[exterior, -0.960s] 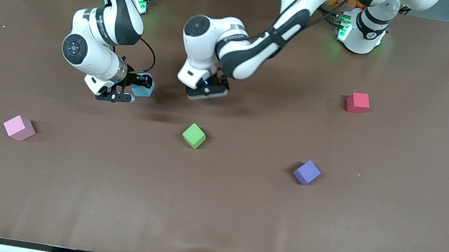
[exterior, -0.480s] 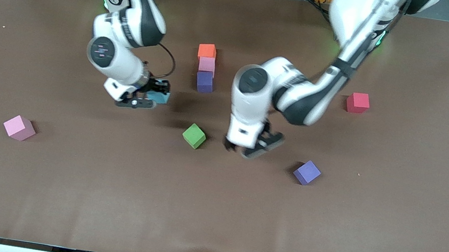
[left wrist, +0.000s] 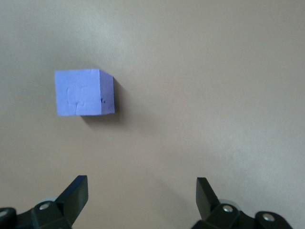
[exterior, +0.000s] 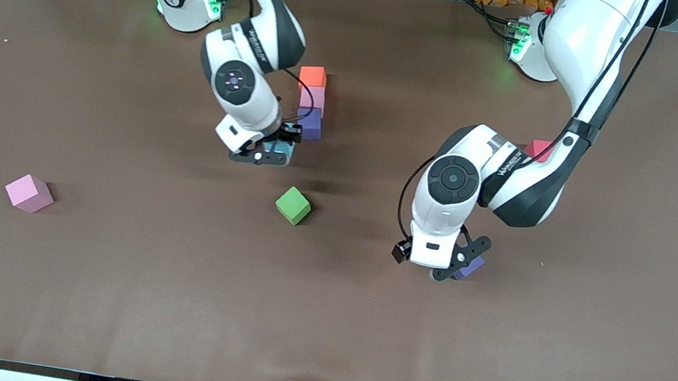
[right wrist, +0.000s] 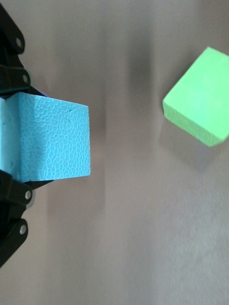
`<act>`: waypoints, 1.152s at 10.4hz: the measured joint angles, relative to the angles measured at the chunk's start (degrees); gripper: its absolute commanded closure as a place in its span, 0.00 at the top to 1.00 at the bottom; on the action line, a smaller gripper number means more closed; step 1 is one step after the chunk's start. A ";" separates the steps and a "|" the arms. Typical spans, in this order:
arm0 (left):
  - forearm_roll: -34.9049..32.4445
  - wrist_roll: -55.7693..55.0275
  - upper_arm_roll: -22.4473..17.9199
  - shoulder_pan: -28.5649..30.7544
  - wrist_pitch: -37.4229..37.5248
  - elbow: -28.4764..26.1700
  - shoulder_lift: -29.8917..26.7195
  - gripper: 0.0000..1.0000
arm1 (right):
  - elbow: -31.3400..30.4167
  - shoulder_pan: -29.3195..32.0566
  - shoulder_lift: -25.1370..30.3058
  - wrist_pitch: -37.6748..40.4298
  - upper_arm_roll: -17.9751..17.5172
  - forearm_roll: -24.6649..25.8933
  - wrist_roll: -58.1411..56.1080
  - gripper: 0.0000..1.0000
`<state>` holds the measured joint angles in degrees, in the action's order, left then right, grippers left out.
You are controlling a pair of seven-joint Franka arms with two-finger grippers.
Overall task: Arrange blocks into number 1
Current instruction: 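Set cyan beside purple with the right gripper while the left gripper grasps purple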
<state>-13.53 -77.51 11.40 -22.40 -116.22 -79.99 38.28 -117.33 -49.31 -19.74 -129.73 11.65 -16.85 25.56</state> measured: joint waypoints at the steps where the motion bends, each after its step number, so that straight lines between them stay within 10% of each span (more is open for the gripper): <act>1: 0.08 -0.03 0.18 -0.08 0.00 -0.02 0.02 1.00 | 0.28 -1.07 -1.02 -0.76 -0.02 -0.03 1.19 0.55; 12: 1.98 3.83 -0.19 5.92 -2.74 -0.03 0.73 1.00 | 3.65 -4.95 -7.50 -3.02 -0.03 -3.46 3.74 0.55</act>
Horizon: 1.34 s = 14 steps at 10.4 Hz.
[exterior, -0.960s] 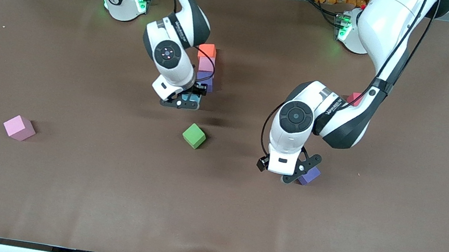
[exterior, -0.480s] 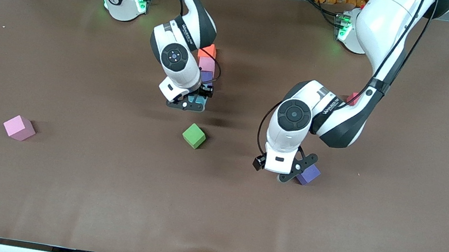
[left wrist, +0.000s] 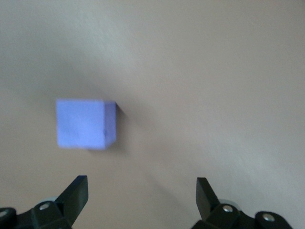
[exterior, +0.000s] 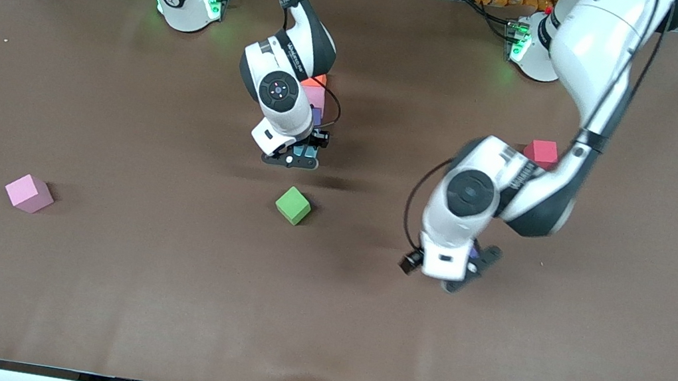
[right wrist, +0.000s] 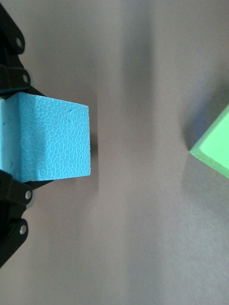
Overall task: Arrange blocks into number 1
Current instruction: 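Set cyan beside purple with the right gripper while the left gripper grasps purple, then lift purple with the left gripper while the right gripper returns to rest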
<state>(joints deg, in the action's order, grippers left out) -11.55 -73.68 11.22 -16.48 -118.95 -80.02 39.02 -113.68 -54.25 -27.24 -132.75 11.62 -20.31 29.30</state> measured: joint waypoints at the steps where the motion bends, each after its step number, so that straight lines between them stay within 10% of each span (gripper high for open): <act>1: 0.67 2.90 0.00 1.94 0.09 -0.72 0.21 1.00 | 0.06 -0.25 -0.36 -0.18 0.00 -0.68 0.10 0.57; 5: 0.76 4.34 0.06 3.92 -4.29 -10.80 0.36 1.00 | 0.10 -0.31 -0.46 -0.18 0.00 -1.01 0.28 0.91; 9: 0.76 4.34 0.06 6.32 -15.36 -22.58 -5.05 1.00 | 0.15 -0.36 -0.44 -0.16 0.03 -1.03 0.38 0.91; 14: 0.76 4.33 0.14 6.97 -19.01 -23.89 -6.09 1.00 | 0.80 5.19 7.26 6.40 0.95 -1.03 0.42 0.90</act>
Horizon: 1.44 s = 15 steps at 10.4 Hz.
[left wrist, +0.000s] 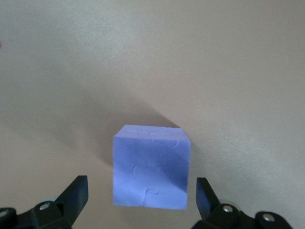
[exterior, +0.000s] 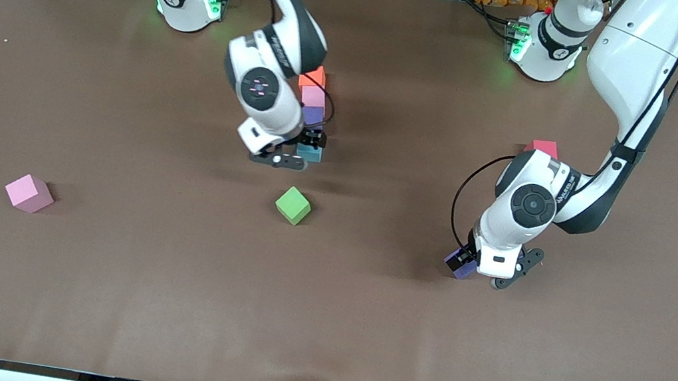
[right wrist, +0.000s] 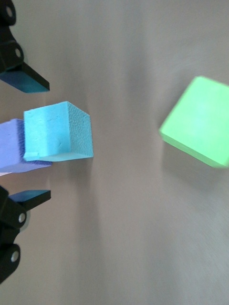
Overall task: Arrange blocks into number 1
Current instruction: 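Lift purple with the left gripper while the right gripper returns to rest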
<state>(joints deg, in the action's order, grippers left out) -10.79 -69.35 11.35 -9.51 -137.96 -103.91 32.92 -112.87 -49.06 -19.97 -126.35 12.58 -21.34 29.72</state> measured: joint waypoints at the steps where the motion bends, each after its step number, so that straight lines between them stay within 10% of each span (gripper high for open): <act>1: 0.00 0.00 0.01 -0.01 -0.61 0.02 0.28 1.00 | 0.01 2.38 2.24 0.65 0.08 0.08 -0.10 0.90; 7: -0.01 0.00 -0.11 0.02 -1.34 0.16 2.13 1.00 | 3.31 11.15 4.43 0.63 0.29 10.12 3.19 0.89; 8: -0.01 0.01 -0.14 0.01 -1.36 0.25 2.42 0.74 | 4.87 11.18 3.29 0.33 0.29 10.24 5.70 0.89; 9: -0.12 0.06 -0.21 0.02 -1.39 0.38 2.74 0.10 | 6.35 11.18 1.98 0.15 0.26 10.26 7.59 0.89; 15: -0.48 3.86 0.11 -0.99 -1.48 1.89 3.18 0.00 | 10.58 11.89 -1.66 -0.16 0.21 10.26 11.45 0.92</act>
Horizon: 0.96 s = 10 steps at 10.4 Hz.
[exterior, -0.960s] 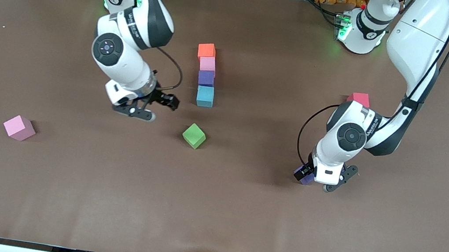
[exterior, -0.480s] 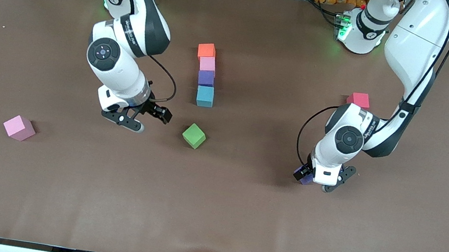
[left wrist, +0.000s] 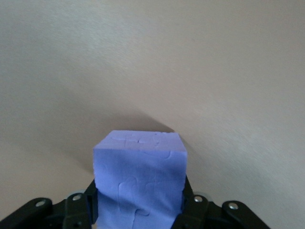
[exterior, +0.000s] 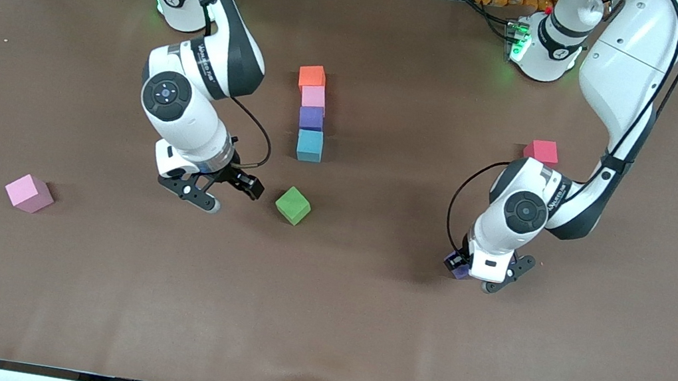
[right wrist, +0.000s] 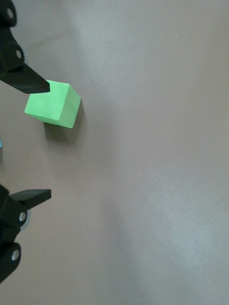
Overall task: Arrange blocks into number 1
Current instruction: 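Lift purple with the left gripper while the right gripper returns to rest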
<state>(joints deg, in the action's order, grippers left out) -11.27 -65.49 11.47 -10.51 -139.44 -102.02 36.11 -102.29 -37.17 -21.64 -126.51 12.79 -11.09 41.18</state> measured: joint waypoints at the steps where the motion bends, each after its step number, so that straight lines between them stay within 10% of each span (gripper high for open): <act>1: -0.40 0.26 0.27 -1.71 0.00 0.62 -0.03 0.00 | 0.23 1.45 0.07 0.08 0.08 0.11 -3.22 0.92; 10: -1.02 -3.20 0.85 -26.20 6.67 10.33 -0.07 0.00 | 0.88 21.09 3.15 5.23 -0.31 1.23 -42.36 0.93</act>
<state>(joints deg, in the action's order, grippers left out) -12.29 -68.69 12.32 -36.71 -132.76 -91.68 36.04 -101.41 -16.08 -18.48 -121.28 12.48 -9.85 -1.18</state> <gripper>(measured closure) 0.383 0.070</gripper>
